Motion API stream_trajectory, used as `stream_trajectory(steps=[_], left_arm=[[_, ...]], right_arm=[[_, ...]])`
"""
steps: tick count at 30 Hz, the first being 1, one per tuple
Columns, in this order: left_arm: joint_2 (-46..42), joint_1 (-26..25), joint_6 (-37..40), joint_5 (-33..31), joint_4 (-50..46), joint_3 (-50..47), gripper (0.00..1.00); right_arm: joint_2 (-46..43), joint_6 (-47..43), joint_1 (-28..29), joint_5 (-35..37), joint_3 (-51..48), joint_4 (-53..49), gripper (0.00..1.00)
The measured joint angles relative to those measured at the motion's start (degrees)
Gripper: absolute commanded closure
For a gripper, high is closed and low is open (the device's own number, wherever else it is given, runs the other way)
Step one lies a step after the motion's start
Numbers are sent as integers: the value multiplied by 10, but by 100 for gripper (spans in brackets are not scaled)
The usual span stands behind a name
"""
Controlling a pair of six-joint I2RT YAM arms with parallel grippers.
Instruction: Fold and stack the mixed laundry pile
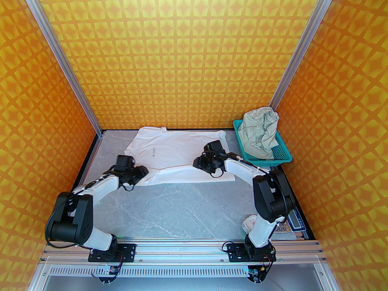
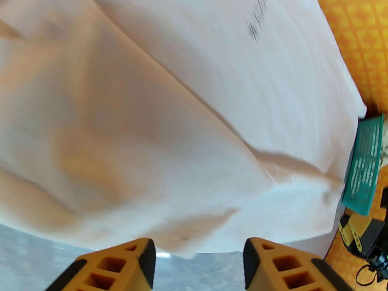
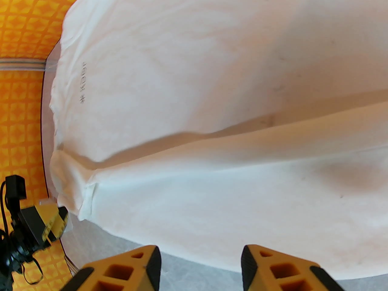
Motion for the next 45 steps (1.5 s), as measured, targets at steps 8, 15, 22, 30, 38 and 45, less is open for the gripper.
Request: stream_trajectory(steps=[8, 15, 22, 30, 38, 45], left_arm=[[21, -24, -46, -9, 20, 0, 53], [2, -40, -63, -33, 3, 0, 49], [2, -62, -78, -47, -9, 0, 47], [0, -71, -90, -68, -32, -1, 47], [-6, -75, -95, -83, -40, -7, 56], [22, -75, -78, -98, -40, 18, 93]], right_arm=[[0, 0, -5, 2, -1, 0, 52], [-1, 0, -5, 2, -11, 0, 52], [-1, 0, -5, 2, -12, 0, 52], [-4, 0, -5, 2, -19, 0, 52], [-4, 0, -5, 0, -20, 2, 52], [-4, 0, -5, 0, -20, 2, 52]])
